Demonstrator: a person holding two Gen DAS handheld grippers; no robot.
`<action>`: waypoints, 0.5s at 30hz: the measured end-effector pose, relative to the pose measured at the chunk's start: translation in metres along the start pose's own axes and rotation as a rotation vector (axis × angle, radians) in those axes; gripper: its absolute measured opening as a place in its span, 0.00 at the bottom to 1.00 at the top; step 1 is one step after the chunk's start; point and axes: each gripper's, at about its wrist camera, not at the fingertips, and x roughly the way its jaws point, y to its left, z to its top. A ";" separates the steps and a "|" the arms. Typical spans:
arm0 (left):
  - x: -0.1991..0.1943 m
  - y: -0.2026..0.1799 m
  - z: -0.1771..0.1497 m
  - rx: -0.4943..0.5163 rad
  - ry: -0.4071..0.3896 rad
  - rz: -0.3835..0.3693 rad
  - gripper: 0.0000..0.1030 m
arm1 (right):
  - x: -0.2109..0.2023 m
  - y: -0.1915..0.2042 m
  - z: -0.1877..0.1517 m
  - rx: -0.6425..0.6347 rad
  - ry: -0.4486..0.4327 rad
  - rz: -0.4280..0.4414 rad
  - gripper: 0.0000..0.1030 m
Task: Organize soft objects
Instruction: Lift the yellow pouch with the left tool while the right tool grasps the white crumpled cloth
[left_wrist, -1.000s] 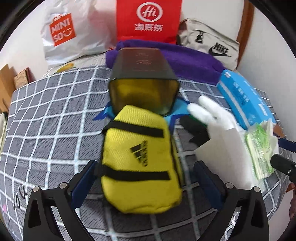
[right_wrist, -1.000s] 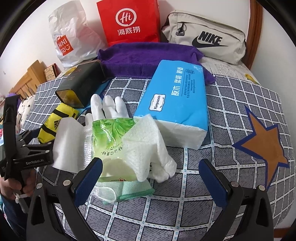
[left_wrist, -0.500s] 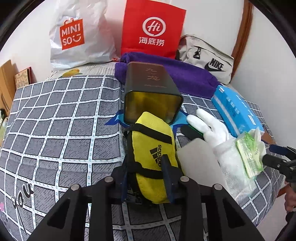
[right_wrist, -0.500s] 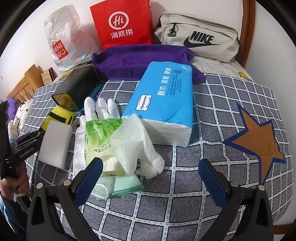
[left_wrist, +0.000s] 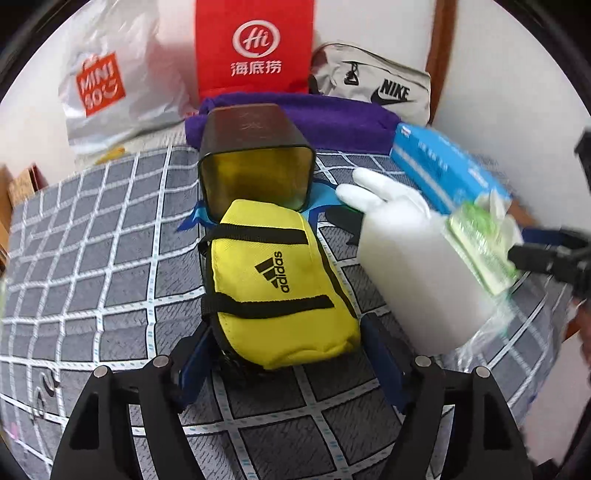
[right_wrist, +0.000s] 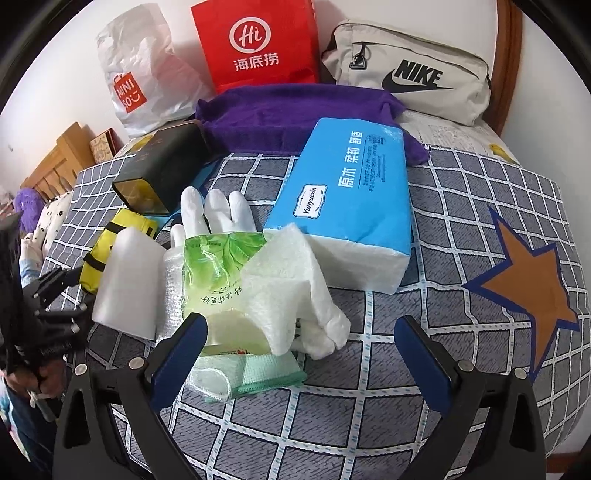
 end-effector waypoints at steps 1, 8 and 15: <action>0.001 -0.002 0.001 0.006 0.002 0.016 0.73 | 0.001 0.000 -0.001 0.003 0.002 0.003 0.98; 0.004 -0.007 0.006 0.025 -0.012 0.070 0.63 | 0.003 0.000 -0.003 0.008 0.014 0.010 0.98; -0.013 0.007 0.009 -0.035 -0.042 0.078 0.59 | -0.004 -0.007 -0.006 0.032 -0.006 0.021 0.98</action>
